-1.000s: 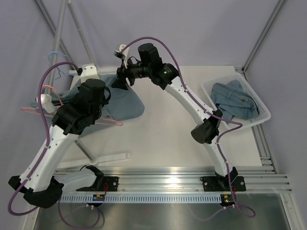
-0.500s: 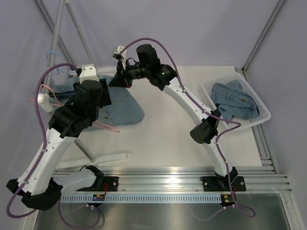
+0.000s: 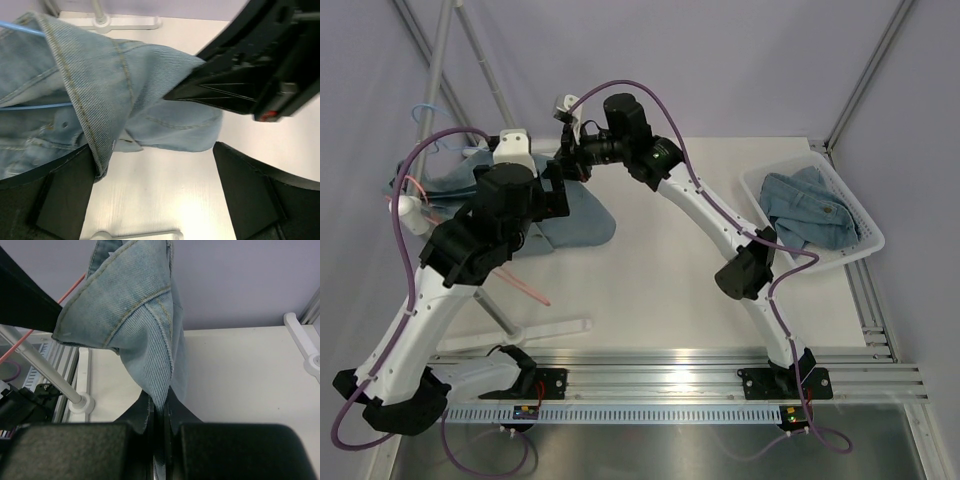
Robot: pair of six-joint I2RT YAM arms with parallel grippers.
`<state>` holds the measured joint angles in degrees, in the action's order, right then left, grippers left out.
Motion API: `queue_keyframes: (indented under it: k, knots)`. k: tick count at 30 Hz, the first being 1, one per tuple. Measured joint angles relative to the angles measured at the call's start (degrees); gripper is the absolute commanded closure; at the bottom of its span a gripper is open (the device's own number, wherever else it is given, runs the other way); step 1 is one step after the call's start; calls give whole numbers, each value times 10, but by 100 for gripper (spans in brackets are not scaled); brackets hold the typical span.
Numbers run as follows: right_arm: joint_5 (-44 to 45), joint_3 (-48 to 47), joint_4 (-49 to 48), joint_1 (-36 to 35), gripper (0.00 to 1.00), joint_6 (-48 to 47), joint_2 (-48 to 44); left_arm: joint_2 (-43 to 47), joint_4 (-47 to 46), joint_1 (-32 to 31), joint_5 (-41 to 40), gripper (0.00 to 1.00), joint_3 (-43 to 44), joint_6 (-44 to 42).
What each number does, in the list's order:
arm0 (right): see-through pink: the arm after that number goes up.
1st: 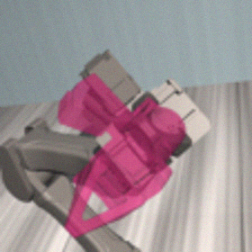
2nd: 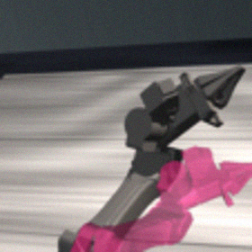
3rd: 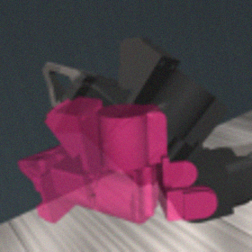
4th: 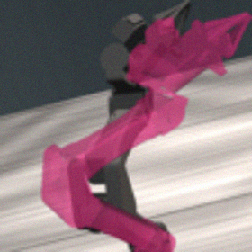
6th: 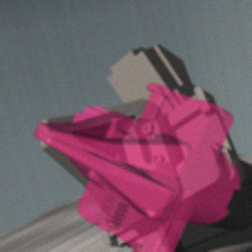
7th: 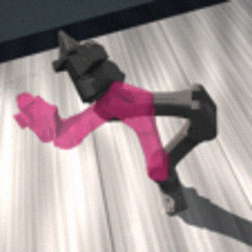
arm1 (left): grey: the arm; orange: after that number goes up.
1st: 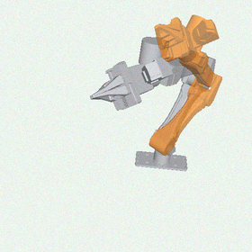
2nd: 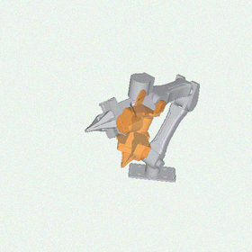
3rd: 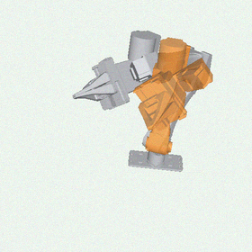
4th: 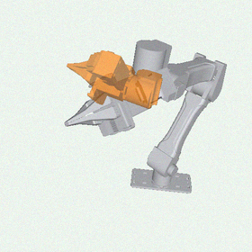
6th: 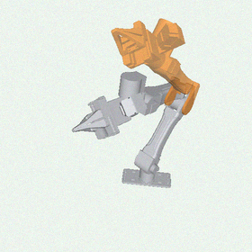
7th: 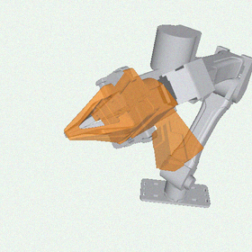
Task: Remove the skirt from the hanger
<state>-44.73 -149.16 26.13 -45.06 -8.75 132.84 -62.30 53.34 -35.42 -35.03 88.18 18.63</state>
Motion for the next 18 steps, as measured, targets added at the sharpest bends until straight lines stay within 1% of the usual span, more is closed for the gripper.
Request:
queue_keyframes:
  k: [4, 8, 12, 14, 18]
  knots:
    - [-8, 17, -59, 0, 100, 41, 4, 26, -29, -2, 44, 4, -10, -6]
    - [-18, 24, -120, 0, 100, 89, 5, 66, -53, -2, 74, 5, -24, -14]
    - [-23, 24, -178, -1, 100, 121, 5, 86, -73, -2, 98, 5, -25, -23]
    - [-26, 21, -189, -2, 100, 130, 6, 89, -81, -2, 113, 6, -25, -26]
    - [-30, -17, -189, -6, 100, 140, 23, 89, -91, -2, 144, 5, -30, -32]
